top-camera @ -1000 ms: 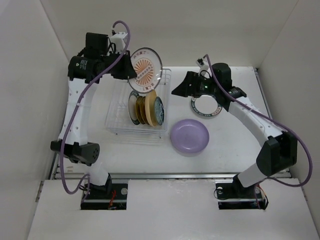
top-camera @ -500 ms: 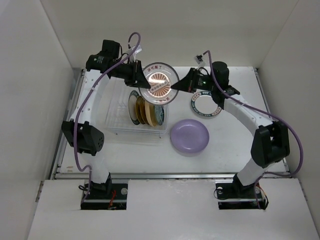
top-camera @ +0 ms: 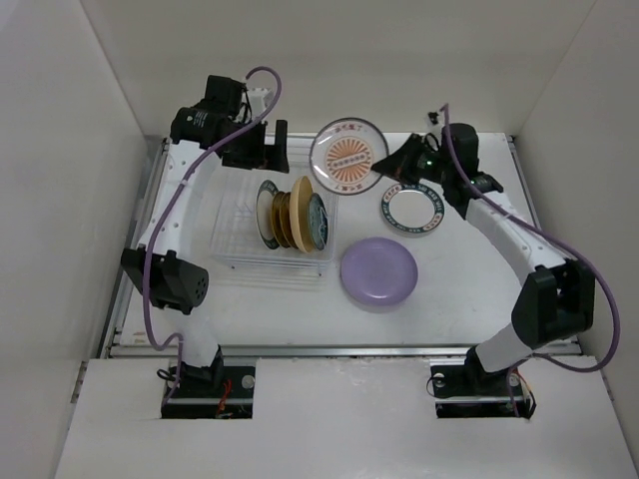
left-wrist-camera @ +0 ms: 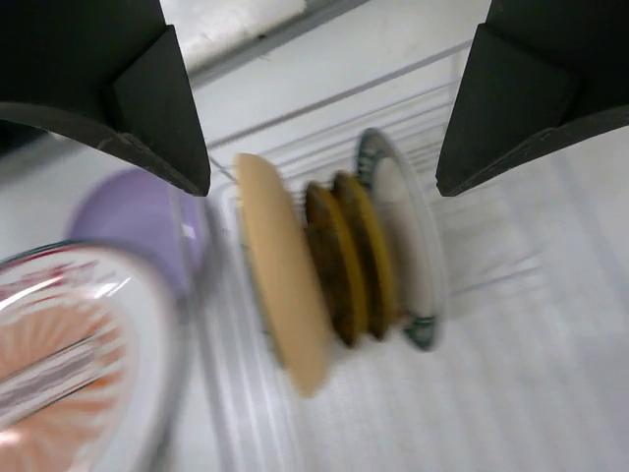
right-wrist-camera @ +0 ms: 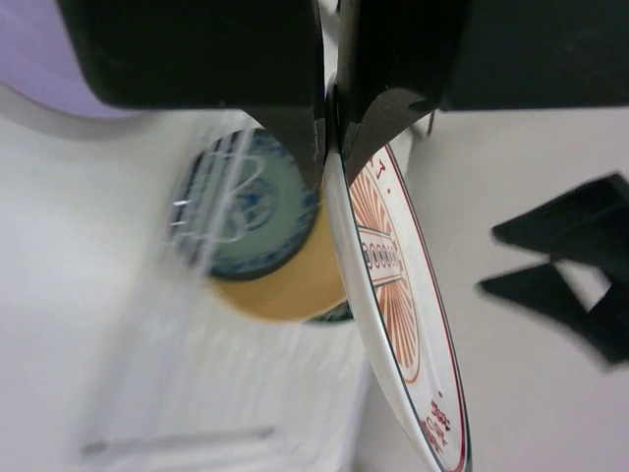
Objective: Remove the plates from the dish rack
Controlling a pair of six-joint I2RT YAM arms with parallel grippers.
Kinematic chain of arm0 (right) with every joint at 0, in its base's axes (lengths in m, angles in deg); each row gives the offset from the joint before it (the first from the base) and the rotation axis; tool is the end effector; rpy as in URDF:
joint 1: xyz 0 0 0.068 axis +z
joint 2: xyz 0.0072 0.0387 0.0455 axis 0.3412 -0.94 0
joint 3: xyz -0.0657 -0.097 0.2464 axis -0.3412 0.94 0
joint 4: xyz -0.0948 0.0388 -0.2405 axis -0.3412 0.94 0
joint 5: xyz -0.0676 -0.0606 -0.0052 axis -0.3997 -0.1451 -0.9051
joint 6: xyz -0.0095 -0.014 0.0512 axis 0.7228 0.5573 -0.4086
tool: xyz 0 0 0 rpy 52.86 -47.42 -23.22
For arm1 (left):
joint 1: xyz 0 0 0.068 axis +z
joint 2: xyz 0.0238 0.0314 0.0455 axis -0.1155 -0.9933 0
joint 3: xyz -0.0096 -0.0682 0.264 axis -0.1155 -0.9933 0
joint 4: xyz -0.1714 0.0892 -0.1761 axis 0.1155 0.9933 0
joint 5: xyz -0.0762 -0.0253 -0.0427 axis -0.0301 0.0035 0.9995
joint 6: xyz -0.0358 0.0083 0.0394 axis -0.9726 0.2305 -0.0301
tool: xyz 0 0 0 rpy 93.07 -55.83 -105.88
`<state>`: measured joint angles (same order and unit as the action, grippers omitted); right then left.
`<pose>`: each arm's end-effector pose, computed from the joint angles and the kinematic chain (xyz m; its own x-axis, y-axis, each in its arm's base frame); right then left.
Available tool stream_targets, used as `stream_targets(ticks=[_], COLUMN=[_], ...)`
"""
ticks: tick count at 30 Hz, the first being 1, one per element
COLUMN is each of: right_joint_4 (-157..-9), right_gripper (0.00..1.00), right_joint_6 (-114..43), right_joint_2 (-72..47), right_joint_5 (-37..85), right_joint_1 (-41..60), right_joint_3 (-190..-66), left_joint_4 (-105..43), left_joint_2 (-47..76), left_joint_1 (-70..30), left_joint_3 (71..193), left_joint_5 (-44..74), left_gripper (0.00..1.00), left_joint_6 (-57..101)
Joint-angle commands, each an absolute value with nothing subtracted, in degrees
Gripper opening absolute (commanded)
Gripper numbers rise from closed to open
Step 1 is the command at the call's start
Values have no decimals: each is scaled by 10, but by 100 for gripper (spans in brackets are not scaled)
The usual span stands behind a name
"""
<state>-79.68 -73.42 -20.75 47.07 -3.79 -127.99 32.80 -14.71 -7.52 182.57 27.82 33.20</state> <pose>0.3503 0.1206 0.3436 -0.7114 0.4209 -0.5629 -0.2928 0.5506 0.7817 0.3625 -0.1047 0.4301 -0.6699 0.1567 -0.7258 0.4742 0.8424 -0.2559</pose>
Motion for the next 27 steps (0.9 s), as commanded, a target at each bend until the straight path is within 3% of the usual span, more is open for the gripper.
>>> stream_targets(ticks=[1, 9, 21, 24, 25, 27], right_joint_4=[-727, -684, -639, -626, -618, -597], right_gripper=[0, 0, 0, 15, 28, 40], right_joint_6=[-742, -742, -713, -706, -706, -700], right_joint_2=[-150, -168, -289, -308, -314, -327], right_joint_5=[340, 223, 202, 202, 202, 187], right_joint_1=[-87, -170, -185, -185, -185, -185], right_joint_3=[-1266, -1202, -1227, -1221, -1221, -1221], left_joint_4=[339, 358, 398, 398, 398, 398], left_joint_2=[-95, -90, -144, -149, -149, -155], left_joint_1=[-73, -73, -73, -73, -73, -79], left_joint_3=[1850, 1762, 1724, 1724, 1724, 1729], left_joint_5=[56, -9, 5, 38, 44, 44], left_gripper=[100, 100, 100, 100, 100, 100], left_joint_6=[354, 392, 404, 404, 410, 410])
